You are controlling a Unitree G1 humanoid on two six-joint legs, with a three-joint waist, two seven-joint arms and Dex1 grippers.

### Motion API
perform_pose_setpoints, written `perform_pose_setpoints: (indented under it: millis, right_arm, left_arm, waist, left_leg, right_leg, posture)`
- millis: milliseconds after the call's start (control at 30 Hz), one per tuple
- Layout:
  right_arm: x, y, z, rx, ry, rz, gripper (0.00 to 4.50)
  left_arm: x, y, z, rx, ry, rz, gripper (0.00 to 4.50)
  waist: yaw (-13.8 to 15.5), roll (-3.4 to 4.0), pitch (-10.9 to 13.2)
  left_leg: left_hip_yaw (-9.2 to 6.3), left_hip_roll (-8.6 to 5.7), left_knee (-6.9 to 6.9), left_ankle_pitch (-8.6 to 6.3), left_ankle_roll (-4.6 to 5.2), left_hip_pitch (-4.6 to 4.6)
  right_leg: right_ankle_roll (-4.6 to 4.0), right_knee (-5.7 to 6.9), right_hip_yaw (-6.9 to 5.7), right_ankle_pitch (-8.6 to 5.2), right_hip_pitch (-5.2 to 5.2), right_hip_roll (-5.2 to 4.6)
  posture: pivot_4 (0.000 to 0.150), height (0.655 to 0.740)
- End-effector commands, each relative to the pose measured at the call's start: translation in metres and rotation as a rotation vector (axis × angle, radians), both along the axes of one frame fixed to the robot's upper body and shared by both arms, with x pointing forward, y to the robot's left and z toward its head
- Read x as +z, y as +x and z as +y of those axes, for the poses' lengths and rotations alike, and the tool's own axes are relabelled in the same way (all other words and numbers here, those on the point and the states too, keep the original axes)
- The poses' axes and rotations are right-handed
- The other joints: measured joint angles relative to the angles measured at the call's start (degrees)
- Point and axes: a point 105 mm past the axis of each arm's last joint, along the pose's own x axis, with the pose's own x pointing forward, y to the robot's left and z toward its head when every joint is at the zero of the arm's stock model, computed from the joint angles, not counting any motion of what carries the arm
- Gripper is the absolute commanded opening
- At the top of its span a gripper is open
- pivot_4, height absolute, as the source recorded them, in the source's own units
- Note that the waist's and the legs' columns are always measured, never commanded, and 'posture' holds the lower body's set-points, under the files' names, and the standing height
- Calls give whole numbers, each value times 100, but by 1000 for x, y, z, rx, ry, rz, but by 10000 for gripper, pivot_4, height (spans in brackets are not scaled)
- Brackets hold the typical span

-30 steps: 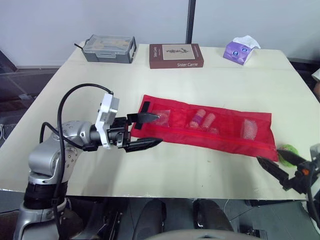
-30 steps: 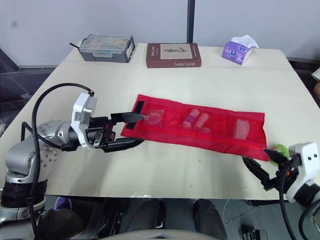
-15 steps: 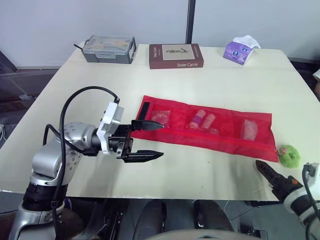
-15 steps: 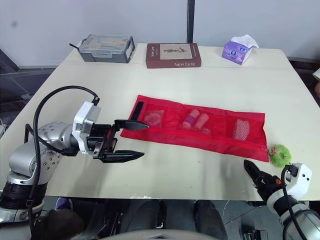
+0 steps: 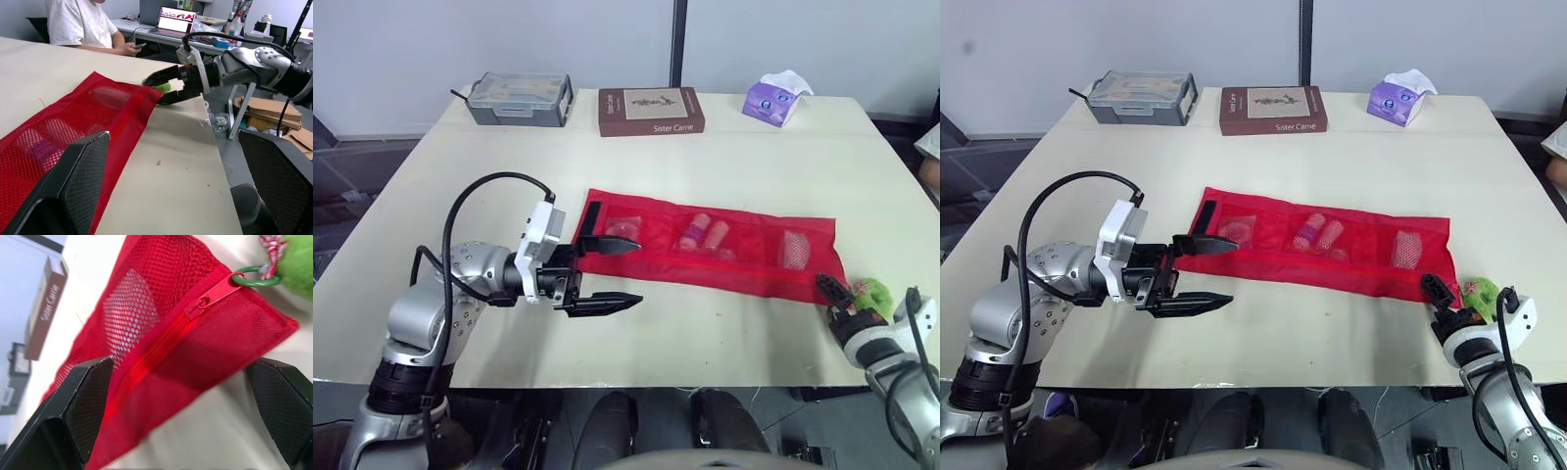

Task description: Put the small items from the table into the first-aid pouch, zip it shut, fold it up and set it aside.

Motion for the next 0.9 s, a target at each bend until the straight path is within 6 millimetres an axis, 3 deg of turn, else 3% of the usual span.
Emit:
perform_pose_setpoints:
  millis: [33,133,233,500,733,900]
  right_arm:
    - [5,12,4,13,4,-60,45000]
    - [5,21,5,16,-37,-88,45000]
    - [5,30,6,22,-105,-114,37266]
    - [24,45,-11,-9,-349,-186,234]
    - [66,49,-39,18,-745,-264,234]
    - [78,45,-35,115,-904,-292,234]
  left_arm:
    - [9,-9,-7,-23,-19,-63,44505]
    - [12,-10,-10,-12,-35,-66,44505]
    - [18,-8,-16,3,-64,-66,45000]
    - [30,2,-23,59,-125,-67,45000]
    - [30,14,-25,104,-159,-62,45000]
    - [25,19,-23,121,-169,-54,45000]
  waist:
    - [-41,2,1]
    - [-45,4,2]
    - [-47,7,4]
    - [-37,14,8]
    - [17,16,10]
    - [71,17,10]
  left_leg:
    - [0,0,0,0,0,0]
    - [-1,-1,-1,0,0,0]
    - [-1,-1,-2,0,0,0]
    - [-5,-12,-2,0,0,-3]
    - [-7,-25,-2,0,0,-5]
    - [-5,-31,-2,0,0,-5]
  right_leg:
    - [-1,0,0,1,0,0]
    - [-11,2,2,7,0,2]
    - [-10,2,3,6,0,7]
    - [-7,4,12,6,0,13]
    - [-6,4,21,6,0,14]
    - [-4,4,23,5,0,19]
  posture:
    - [1500,7400]
    - [1500,7400]
    - [1500,7400]
    - [1500,7400]
    - [1500,7400]
    - [1500,7400]
